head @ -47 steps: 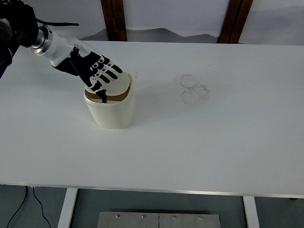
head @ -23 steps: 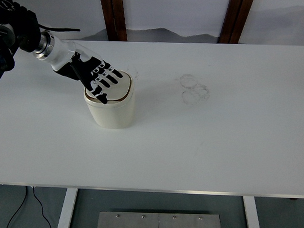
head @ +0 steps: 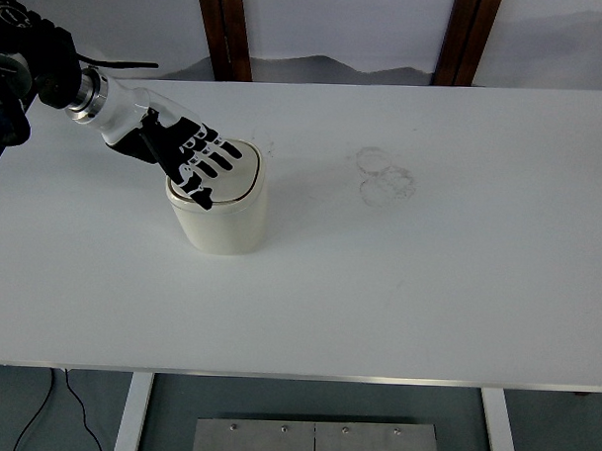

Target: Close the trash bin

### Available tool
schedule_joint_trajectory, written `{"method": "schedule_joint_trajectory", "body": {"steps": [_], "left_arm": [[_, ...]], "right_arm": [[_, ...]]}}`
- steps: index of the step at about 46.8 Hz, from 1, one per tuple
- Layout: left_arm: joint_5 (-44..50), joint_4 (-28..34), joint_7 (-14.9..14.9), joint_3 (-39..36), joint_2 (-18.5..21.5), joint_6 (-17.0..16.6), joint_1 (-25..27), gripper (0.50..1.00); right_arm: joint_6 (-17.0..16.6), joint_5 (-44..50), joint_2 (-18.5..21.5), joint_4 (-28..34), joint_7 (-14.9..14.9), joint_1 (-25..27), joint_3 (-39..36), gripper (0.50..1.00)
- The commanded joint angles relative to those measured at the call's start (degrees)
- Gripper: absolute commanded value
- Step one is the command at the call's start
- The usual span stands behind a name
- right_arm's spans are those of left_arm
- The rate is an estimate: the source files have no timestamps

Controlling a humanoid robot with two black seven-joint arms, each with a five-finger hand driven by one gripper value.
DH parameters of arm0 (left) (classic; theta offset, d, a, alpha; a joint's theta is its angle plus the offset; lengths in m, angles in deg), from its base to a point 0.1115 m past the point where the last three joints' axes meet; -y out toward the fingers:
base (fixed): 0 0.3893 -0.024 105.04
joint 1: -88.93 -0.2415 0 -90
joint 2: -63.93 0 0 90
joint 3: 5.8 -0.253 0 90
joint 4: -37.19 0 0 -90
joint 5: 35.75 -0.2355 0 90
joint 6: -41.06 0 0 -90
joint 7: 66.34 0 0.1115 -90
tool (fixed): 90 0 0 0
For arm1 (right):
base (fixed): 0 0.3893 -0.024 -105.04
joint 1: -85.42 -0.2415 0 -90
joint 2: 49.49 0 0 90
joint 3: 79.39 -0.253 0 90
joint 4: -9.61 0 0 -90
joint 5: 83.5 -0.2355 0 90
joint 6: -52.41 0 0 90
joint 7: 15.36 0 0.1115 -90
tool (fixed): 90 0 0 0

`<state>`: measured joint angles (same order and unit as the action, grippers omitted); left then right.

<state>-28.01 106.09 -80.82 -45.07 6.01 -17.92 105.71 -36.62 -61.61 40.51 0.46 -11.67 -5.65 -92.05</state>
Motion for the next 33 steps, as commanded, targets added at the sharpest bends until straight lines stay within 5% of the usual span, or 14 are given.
{"method": "schedule_joint_trajectory", "body": {"steps": [1,33], "left_arm": [[0.0,0.0,0.0,0.0,0.0,0.0,-0.4,1.000],[0.1,-0.1,0.1,0.3,1.0,0.0,0.2,1.000]], "right_arm": [[0.0,0.0,0.0,0.0,0.0,0.0,0.0,0.995],[0.0,0.0,0.0,-0.1,0.0,0.0,0.0,0.995]]}}
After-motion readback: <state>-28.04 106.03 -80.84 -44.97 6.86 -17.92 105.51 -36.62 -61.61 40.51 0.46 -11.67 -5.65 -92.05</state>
